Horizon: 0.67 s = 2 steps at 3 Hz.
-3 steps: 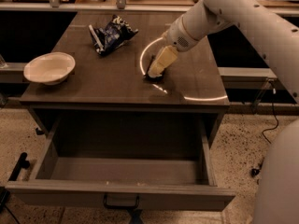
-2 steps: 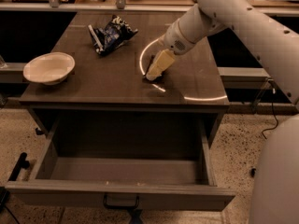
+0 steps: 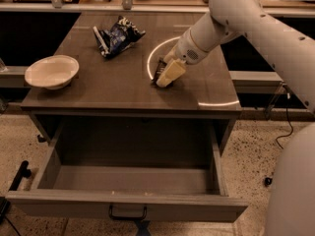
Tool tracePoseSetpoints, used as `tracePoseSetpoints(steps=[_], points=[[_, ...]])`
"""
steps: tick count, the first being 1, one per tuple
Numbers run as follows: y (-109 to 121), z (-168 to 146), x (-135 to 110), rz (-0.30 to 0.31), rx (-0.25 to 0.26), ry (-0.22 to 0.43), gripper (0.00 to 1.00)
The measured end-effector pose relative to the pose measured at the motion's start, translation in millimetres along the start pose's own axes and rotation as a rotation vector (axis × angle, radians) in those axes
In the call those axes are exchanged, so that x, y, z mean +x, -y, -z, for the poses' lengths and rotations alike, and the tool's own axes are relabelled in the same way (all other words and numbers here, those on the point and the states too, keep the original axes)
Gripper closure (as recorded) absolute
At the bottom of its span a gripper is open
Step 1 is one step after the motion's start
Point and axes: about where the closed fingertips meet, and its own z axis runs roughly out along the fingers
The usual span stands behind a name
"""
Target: Place rxbar chocolate into top drawer
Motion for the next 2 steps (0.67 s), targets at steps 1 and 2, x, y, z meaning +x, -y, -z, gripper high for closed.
tracePoseSetpoints(steps=[1,2], points=[[-0.7,1.4,0.5,0.002,-0.002,-0.007,0.56],[-0.4,3.3,-1.0,0.002,-0.002,-0.007,0.79]])
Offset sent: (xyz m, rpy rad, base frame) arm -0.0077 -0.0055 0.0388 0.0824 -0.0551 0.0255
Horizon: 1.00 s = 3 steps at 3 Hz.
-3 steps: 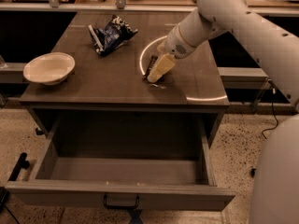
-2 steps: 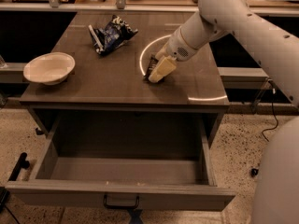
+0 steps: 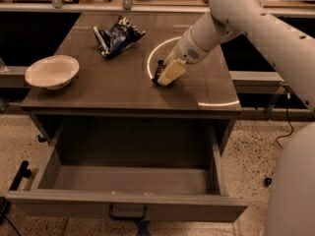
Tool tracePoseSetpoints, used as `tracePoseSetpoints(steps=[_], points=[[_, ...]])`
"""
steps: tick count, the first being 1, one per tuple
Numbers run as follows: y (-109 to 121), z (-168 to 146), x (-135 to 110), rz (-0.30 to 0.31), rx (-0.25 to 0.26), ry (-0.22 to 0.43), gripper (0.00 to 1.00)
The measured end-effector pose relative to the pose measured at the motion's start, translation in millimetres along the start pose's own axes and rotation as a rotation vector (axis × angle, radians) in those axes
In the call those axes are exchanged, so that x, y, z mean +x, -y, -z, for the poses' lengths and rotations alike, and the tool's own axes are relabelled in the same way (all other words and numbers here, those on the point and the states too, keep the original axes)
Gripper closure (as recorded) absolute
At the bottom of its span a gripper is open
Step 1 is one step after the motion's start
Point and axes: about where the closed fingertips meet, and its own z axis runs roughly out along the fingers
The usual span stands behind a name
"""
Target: Place rxbar chocolate into top drawer
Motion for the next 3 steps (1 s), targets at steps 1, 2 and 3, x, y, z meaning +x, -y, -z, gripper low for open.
tracePoseSetpoints(steps=[1,2,3], points=[[0,4,-2,0.004,0.003,0.009,1.00],[-11,76,-39,0.079,0.064,0.180,1.00],[-34,128,-43,0.096,0.110,0.240,1.00]])
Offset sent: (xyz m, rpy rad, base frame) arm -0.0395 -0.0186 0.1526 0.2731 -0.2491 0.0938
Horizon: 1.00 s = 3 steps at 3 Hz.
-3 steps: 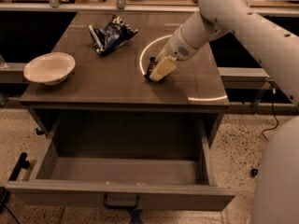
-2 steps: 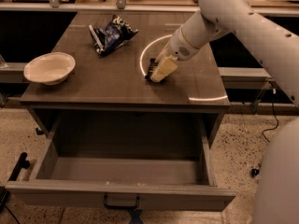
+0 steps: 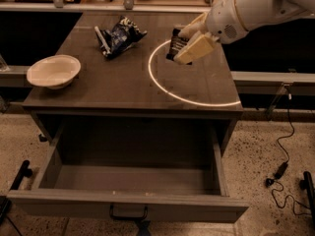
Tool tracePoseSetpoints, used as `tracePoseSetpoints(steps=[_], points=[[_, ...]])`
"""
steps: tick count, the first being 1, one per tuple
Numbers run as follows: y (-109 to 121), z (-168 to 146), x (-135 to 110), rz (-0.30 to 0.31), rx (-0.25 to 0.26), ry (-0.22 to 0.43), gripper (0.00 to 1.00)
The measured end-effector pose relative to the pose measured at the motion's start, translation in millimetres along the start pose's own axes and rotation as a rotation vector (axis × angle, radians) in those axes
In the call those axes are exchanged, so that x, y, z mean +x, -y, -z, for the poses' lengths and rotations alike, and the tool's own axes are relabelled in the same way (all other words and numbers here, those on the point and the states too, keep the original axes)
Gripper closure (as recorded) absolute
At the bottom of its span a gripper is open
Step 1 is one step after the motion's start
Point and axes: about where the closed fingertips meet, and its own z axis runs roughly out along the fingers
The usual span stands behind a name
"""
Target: Place rxbar chocolate into top drawer
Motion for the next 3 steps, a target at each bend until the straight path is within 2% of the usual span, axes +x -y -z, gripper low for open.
tracePoseSetpoints(steps=[1,2,3], points=[[0,0,0,0.000,0.000,0.000,1.00],[-13,-6,9,-0.021,-0.033,0.018,1.00],[-50,8,-11,0.000,-0.046,0.090,1.00]])
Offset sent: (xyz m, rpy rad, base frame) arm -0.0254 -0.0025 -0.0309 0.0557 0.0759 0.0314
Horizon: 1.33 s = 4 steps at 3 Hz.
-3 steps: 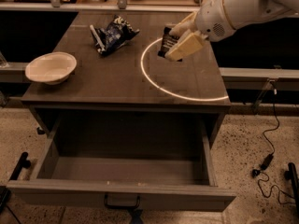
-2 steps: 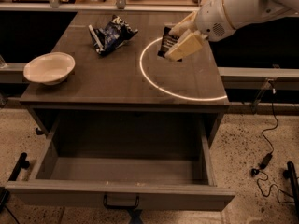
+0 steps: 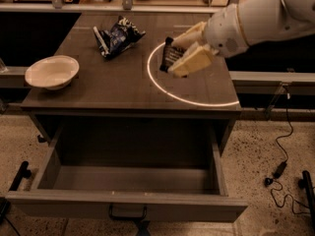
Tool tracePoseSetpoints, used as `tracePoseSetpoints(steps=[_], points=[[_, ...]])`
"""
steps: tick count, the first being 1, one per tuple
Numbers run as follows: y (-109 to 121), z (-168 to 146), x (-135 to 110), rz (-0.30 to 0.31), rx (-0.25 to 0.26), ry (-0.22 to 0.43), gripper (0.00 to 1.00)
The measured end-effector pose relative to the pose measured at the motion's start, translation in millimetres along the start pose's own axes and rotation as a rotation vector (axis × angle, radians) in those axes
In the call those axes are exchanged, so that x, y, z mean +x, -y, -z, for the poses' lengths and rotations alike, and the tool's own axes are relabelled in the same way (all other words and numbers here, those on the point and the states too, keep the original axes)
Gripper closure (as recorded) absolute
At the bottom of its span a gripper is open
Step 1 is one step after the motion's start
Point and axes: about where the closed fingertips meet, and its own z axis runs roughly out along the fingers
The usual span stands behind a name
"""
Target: Place rxbar chocolate into top drawer
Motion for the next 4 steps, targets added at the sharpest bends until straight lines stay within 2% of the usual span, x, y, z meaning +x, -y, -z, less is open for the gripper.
tracePoseSetpoints(steps=[1,2,3,4], points=[[-88,28,-3,0.014,-0.023,0.028,1.00],[-121,50,-3,0.050,0.006,-0.014,1.00],[-130,38,10,0.053,-0.035,-0.049,1.00],[-153,1,28,0.076,-0.103,-0.077,1.00]])
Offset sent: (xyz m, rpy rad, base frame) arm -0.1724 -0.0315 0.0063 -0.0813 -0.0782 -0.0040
